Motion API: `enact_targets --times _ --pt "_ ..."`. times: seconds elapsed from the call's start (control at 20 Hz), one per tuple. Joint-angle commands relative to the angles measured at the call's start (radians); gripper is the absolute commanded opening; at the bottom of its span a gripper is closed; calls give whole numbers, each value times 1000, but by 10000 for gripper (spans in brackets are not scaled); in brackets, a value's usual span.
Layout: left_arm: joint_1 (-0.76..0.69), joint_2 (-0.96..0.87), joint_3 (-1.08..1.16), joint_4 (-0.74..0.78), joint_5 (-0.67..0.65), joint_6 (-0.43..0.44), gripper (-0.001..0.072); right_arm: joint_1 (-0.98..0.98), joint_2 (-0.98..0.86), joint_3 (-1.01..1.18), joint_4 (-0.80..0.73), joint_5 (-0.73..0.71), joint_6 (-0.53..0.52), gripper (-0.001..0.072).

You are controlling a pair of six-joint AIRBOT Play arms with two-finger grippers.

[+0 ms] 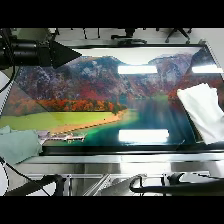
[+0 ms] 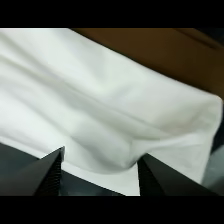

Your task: Fold the shirts.

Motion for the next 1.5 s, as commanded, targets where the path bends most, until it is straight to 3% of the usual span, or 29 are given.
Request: enact_targets --times 0.0,0.15,0.2,0.25,0.45,0.6,0.85,1.15,1.3,1.45 --pt "1 0 0 0 1 -12 15 25 -2 154 228 -67 -25 429" --pt "6 1 0 1 -4 -69 14 116 19 218 267 -64 -22 429" --pt "6 2 0 1 -20 -76 13 167 30 216 263 -58 -29 293" --pt "6 3 -1 2 -44 -81 13 220 41 206 262 -47 -50 18" --pt "-31 111 -206 89 -10 -97 12 451 121 20 122 -58 -80 24" --pt "-81 259 -491 251 78 -112 12 594 240 -220 124 -131 -128 24" --pt "-153 423 -885 288 236 -112 13 776 431 -518 123 -277 -132 24" --pt "-156 489 -1001 290 291 -112 14 804 459 -544 135 -278 -131 25" --pt "-156 490 -1001 288 289 -112 14 804 459 -544 146 -164 -124 25" --pt "-156 490 -1001 289 288 -112 14 804 459 -544 146 -148 -124 25"
